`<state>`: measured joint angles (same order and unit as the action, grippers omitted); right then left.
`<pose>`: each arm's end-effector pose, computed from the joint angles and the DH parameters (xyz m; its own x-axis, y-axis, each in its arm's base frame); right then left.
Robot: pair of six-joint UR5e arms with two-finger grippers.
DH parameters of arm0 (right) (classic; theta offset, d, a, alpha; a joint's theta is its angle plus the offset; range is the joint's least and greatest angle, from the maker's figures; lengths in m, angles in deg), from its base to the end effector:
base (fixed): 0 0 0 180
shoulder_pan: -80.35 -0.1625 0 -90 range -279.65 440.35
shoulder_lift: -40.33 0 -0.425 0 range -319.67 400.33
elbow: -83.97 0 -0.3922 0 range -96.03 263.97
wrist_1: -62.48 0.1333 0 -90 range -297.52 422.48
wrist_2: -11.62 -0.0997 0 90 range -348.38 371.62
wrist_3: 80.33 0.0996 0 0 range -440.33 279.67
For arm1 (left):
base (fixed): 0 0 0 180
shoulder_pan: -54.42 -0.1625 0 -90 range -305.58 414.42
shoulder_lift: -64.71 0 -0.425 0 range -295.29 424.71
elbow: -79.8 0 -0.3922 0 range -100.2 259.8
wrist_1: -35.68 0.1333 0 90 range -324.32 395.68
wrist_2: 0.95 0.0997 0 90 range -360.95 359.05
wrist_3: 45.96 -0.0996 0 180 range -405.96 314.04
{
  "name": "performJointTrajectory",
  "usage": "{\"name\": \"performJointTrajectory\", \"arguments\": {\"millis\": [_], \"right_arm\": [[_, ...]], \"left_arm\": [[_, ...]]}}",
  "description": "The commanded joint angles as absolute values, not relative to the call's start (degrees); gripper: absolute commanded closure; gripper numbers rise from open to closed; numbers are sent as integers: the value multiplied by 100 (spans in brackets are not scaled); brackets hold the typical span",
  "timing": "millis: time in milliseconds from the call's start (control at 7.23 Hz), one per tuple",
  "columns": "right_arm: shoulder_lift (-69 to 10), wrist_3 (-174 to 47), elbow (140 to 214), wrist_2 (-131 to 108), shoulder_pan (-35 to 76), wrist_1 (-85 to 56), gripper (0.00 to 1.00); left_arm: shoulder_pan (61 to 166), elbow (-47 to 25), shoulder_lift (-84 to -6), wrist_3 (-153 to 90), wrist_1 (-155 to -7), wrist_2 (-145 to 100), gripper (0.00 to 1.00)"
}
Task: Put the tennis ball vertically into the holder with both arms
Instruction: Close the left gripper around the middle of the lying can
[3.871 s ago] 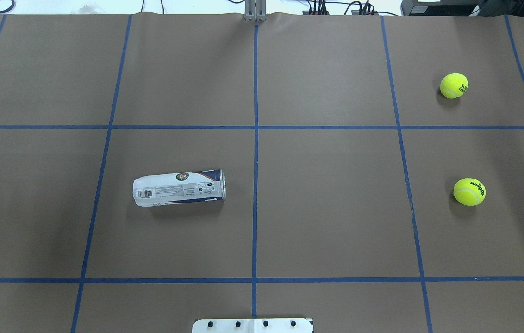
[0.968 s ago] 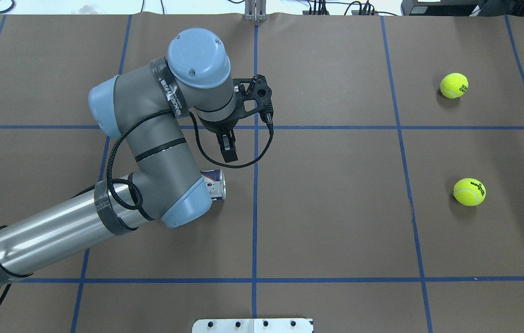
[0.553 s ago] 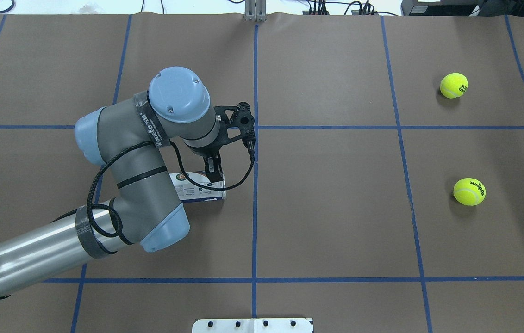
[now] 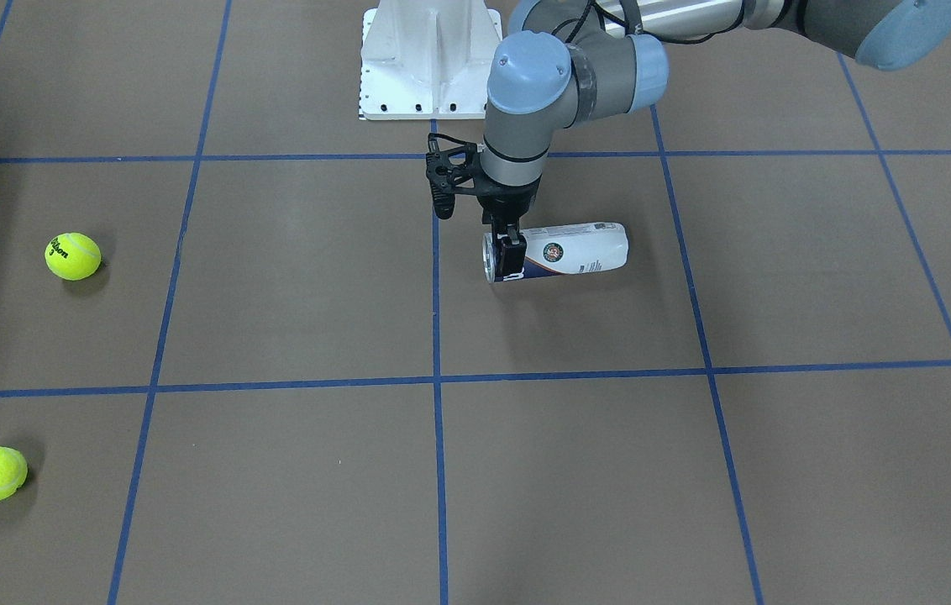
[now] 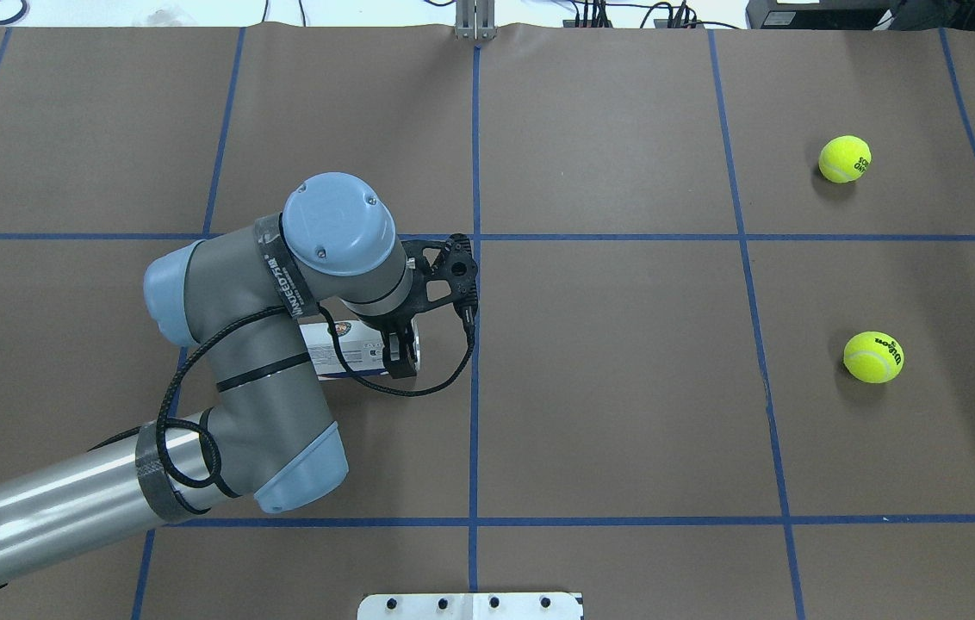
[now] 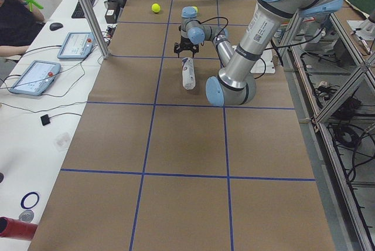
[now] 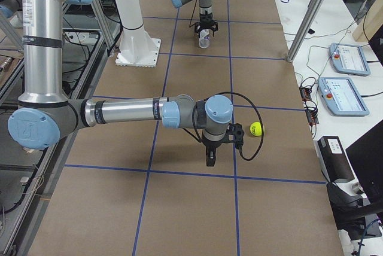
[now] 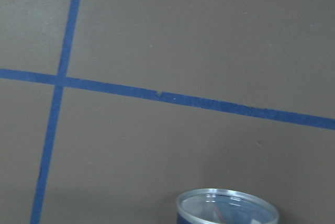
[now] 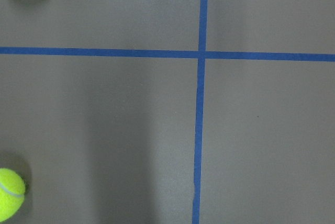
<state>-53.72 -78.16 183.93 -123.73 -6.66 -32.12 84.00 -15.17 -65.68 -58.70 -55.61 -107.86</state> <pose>0.0383 -0.4640 0.6138 0.7024 -0.0151 0.7116 0.0256 0.9997 -0.0041 0.5474 -0.4307 0.2001 0.1496 0.9881 -0.0344 -0.6459 0.1240 0.7533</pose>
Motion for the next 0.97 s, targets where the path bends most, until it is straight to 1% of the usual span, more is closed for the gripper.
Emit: {"name": "performJointTrajectory", "arguments": {"millis": [0, 830], "right_arm": [[-5398, -7822, 18399, -12373, -666, -3209, 1], [-5415, -7822, 18382, -12364, -666, -3209, 1]], "left_arm": [[8308, -1538, -6519, -5861, -5546, -10782, 1], [8176, -1283, -6546, -5870, -5590, -10782, 1]]}}
